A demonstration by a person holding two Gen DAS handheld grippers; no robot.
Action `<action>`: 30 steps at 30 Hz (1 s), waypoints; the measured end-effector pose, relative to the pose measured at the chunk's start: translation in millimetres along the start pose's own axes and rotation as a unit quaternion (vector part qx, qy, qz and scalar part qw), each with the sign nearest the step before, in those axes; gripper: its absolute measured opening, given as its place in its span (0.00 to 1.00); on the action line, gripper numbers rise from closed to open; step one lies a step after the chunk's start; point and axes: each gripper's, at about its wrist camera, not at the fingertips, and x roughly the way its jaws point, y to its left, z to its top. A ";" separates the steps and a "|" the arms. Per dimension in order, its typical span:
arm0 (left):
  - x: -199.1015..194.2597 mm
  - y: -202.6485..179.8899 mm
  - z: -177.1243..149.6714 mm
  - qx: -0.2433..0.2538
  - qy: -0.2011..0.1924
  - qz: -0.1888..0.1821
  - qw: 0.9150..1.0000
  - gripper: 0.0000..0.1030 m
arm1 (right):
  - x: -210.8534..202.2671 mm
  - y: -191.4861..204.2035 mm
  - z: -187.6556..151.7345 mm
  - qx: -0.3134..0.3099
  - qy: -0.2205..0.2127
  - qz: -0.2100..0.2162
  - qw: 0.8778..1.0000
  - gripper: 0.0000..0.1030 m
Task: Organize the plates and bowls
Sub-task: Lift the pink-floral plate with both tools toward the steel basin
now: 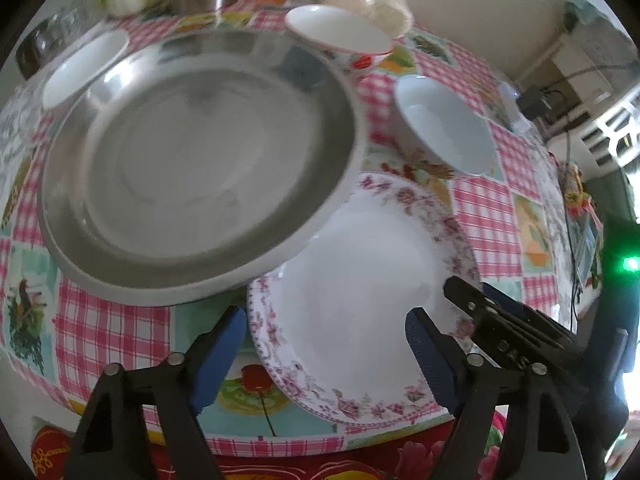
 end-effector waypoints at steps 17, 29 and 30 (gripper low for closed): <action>28.9 28.6 5.9 -0.069 0.047 0.009 0.996 0.26 | 14.8 1.9 3.8 0.003 0.005 0.023 1.000 0.19; 39.2 -4.2 -0.5 -0.027 0.058 -0.017 0.998 0.26 | 9.1 -39.2 15.7 0.042 0.006 0.046 0.998 0.18; 39.8 -5.0 -1.4 -0.025 0.058 -0.019 0.998 0.26 | 9.3 -43.6 16.5 0.047 0.006 0.053 0.998 0.18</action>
